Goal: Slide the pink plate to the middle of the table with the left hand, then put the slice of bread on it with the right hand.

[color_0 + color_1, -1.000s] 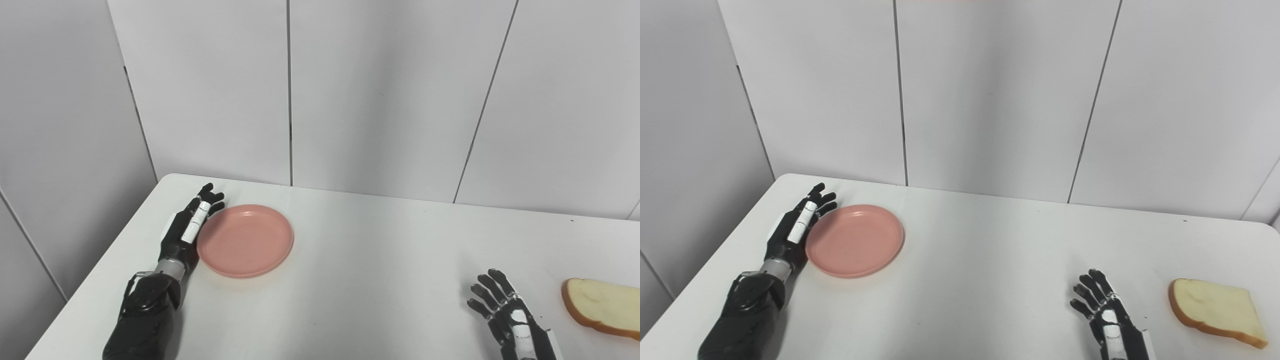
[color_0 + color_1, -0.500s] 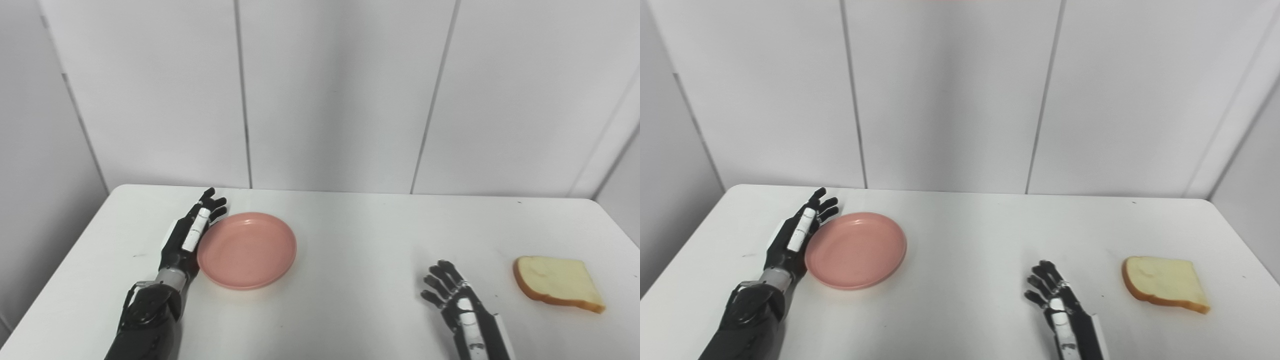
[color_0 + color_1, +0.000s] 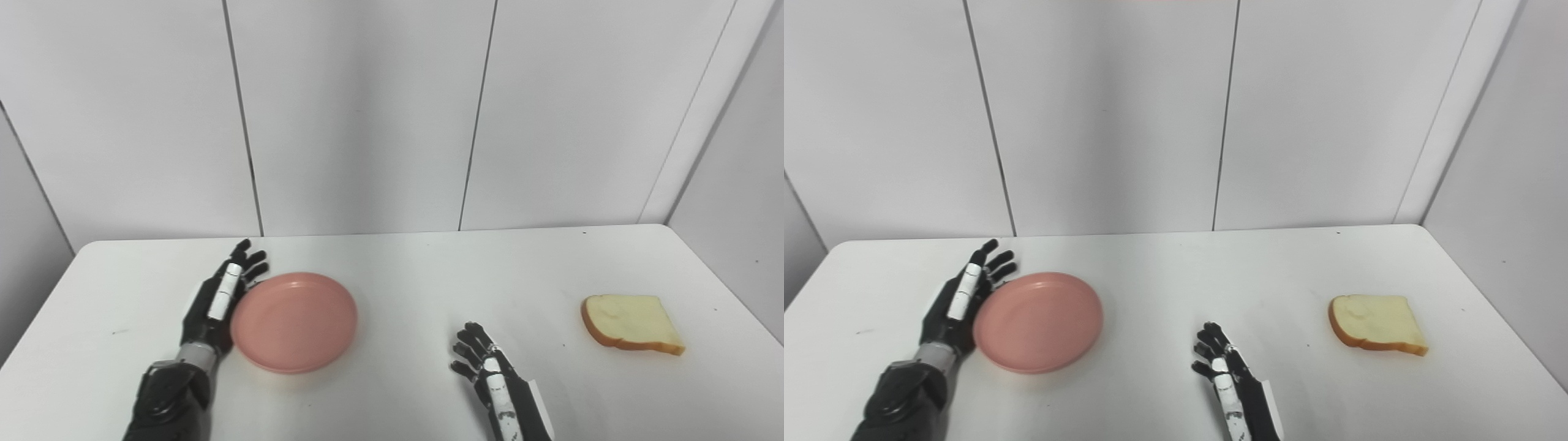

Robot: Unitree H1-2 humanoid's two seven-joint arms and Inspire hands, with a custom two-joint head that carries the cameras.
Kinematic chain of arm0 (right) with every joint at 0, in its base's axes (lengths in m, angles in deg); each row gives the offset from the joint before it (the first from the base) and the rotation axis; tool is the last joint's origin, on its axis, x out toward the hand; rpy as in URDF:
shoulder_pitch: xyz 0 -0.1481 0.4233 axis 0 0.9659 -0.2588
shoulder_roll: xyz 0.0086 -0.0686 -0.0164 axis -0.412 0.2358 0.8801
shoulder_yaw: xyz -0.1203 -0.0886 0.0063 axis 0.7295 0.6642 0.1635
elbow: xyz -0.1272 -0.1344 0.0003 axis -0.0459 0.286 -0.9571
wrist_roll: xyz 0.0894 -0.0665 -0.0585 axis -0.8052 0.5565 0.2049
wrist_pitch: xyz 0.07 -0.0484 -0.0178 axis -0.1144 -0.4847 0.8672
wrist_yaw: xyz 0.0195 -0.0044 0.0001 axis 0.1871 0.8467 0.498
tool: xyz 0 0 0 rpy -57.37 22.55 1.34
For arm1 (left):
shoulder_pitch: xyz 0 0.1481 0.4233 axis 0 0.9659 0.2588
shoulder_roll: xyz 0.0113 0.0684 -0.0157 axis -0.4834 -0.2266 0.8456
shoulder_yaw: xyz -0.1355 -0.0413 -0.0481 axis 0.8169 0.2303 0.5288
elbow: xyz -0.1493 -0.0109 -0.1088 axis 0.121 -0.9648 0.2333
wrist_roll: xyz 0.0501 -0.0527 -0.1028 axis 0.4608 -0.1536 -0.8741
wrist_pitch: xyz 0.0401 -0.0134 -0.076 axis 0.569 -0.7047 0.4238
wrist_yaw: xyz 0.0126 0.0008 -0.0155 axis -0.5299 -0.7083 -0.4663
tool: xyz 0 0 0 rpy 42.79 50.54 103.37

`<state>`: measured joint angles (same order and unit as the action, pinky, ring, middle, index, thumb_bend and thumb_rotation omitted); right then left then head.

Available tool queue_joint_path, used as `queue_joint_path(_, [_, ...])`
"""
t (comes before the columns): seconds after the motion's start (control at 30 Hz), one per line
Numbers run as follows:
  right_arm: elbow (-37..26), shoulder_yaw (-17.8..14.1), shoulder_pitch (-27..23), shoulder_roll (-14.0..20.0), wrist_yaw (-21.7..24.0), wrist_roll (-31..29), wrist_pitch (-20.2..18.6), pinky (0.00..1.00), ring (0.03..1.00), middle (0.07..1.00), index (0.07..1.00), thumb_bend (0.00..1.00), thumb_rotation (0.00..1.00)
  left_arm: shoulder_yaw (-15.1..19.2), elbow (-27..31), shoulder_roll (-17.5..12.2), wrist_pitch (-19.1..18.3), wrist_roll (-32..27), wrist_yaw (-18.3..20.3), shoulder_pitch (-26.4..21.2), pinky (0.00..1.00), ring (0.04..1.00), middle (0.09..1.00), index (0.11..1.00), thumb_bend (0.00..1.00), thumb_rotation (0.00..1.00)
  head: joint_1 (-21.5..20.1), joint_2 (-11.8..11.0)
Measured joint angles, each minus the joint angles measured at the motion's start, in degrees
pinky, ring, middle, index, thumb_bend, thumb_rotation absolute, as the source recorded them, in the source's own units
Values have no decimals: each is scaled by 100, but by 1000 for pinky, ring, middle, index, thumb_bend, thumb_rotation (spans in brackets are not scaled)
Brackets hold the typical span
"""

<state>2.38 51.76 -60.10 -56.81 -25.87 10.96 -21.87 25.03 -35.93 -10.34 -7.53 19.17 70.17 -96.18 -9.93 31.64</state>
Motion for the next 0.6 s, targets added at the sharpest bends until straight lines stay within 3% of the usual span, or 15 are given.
queue_joint_path(0.3, [-9,115,1,-117,-70,41,-83,856,864,862,851,785,882,-92,315,173,-152,71,-3,152,843,879,850,898,854,782,-413,80])
queue_joint_path(0.37, [0,157,-9,-189,-110,80,-83,846,860,860,850,751,888,-92,491,248,-268,73,-33,236,843,872,850,893,827,818,-668,97])
queue_joint_path(0.6, [91,320,-64,-407,-192,276,-82,835,873,876,886,739,911,-134,1180,539,-777,231,-434,511,787,860,843,884,772,875,-862,106])
